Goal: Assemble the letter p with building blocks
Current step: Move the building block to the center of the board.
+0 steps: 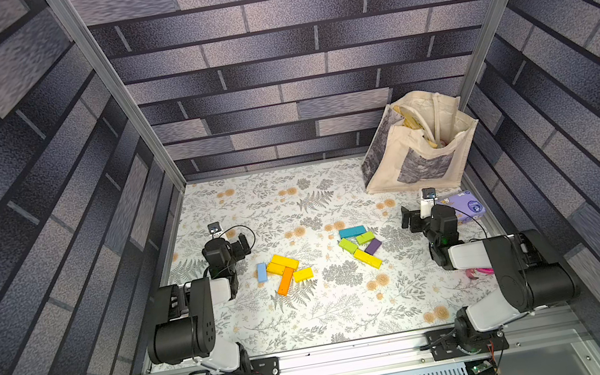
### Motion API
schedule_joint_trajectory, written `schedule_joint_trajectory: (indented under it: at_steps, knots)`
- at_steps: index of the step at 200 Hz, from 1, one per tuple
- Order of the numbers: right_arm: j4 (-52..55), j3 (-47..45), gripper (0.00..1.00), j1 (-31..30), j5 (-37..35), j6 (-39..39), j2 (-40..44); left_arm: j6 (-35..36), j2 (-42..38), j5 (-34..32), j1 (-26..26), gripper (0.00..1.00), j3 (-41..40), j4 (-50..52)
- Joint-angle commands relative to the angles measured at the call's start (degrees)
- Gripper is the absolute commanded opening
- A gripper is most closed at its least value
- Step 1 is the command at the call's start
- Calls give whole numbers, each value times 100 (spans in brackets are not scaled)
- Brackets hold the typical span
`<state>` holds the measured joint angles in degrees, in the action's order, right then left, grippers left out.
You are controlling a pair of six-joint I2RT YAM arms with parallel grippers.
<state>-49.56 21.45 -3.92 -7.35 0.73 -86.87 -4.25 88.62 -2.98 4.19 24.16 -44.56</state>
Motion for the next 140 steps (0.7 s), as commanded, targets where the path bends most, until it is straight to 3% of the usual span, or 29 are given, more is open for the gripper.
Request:
schedule_joint_trajectory:
  at_steps: [1,140]
  knots:
    - [-45,-20,100,36,51,15,-33,40,-46,-33,-14,100,124,43]
    - [-39,-21,100,36,57,13,-31,75,-32,-109,-67,100,67,-78]
